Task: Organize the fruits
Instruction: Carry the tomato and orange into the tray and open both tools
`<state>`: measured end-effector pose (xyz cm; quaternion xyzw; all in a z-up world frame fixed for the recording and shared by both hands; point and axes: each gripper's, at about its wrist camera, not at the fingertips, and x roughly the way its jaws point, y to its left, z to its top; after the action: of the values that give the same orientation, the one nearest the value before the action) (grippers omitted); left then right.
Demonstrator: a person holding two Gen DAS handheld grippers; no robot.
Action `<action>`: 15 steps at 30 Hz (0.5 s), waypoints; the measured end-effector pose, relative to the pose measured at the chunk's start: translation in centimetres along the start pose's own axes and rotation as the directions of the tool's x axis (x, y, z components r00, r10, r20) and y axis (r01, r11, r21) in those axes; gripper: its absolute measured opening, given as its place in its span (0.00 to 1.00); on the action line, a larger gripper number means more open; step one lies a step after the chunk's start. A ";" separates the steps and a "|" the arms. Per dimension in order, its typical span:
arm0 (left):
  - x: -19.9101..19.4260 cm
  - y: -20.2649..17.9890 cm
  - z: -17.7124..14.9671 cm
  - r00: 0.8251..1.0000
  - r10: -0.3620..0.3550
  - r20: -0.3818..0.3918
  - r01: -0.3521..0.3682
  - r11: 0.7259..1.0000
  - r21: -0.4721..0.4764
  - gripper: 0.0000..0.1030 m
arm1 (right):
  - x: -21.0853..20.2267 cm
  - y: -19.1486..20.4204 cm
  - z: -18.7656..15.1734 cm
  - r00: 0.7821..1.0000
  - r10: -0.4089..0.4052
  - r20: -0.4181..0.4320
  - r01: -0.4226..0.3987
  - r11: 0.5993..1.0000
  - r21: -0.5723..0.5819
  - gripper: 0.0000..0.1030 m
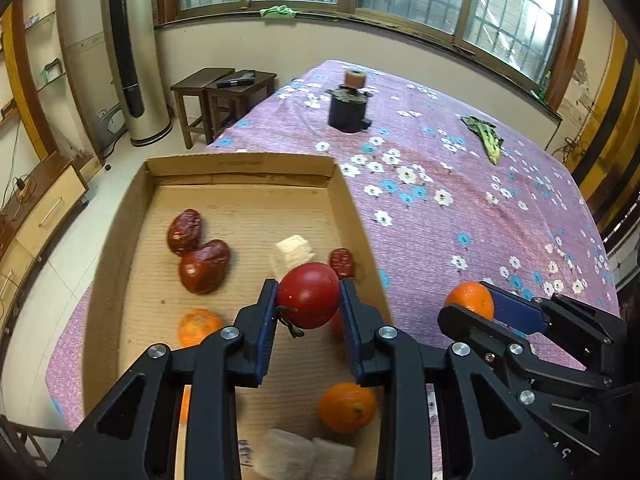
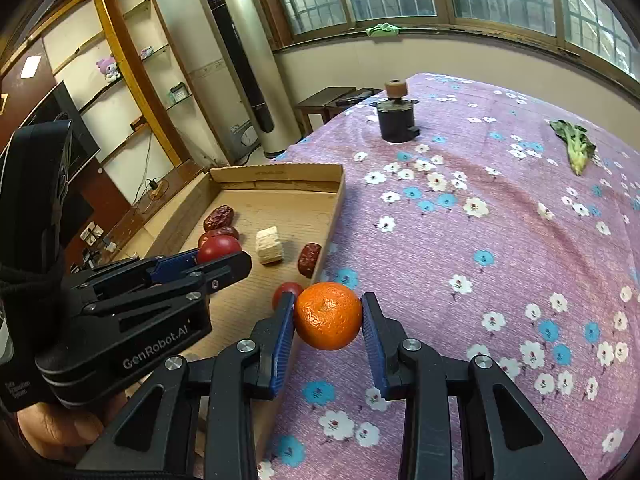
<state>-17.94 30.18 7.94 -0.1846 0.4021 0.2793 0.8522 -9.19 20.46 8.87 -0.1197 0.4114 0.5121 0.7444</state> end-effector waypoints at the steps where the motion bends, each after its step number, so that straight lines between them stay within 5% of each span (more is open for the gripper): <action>1: 0.0 0.4 0.0 1.000 0.003 0.000 -0.003 1.000 -0.005 0.27 | 0.2 0.2 0.1 1.000 0.003 -0.002 -0.003 1.000 -0.004 0.32; 15: -1.1 5.8 -0.9 0.997 0.071 0.003 -0.071 0.996 -0.062 0.27 | 2.8 3.4 0.8 0.998 0.044 -0.036 -0.045 0.998 -0.051 0.32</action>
<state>-22.63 33.83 7.74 -0.1959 0.3972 0.3223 0.8366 -11.35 24.27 8.15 -0.1387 0.4135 0.5369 0.7222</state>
